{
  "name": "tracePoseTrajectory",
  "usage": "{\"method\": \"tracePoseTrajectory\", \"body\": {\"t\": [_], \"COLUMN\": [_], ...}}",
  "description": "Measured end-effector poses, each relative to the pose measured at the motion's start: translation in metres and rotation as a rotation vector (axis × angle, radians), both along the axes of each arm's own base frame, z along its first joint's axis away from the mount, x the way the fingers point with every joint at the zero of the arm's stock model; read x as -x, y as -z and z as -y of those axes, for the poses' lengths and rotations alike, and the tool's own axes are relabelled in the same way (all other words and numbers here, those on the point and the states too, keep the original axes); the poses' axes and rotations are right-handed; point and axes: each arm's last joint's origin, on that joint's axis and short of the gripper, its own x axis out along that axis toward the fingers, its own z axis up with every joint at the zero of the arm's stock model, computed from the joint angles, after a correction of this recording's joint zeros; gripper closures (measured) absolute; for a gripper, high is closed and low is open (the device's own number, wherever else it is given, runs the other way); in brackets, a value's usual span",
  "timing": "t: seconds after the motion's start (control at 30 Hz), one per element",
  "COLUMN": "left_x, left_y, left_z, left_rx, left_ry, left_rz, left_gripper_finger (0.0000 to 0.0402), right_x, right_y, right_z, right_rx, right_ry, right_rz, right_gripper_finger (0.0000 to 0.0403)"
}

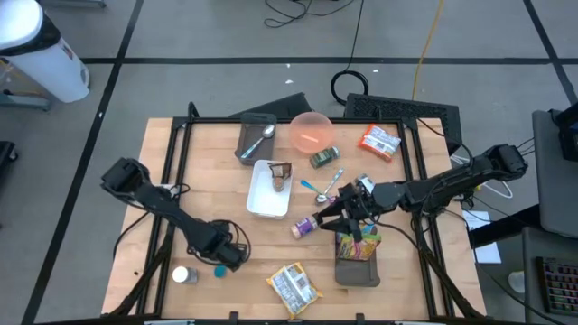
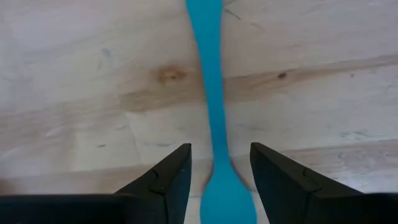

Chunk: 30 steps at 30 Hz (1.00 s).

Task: Pick & Place Food Item
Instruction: Put the blue baby spoon into the top black transparent bin

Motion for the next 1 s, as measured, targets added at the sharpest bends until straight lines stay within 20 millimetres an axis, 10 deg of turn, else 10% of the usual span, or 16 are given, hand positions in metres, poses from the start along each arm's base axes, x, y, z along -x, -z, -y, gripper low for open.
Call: {"method": "tracePoseTrajectory", "body": {"t": [0.8,1.0], "left_x": [-0.009,-0.012], "left_y": [0.016,0.017], "left_z": [0.005,0.004], "left_rx": [0.065,0.082], "left_ry": [0.057,0.075], "left_rz": [-0.022,-0.010], "left_gripper_finger": [0.0232,0.0284], "right_x": [0.000,0.000], "right_y": [0.000,0.000], "right_z": [0.001,0.001], "right_rx": [-0.001,-0.004], "right_ry": [0.049,0.049], "right_rz": [-0.001,-0.001], "right_gripper_finger": [0.0181,0.0185]}}
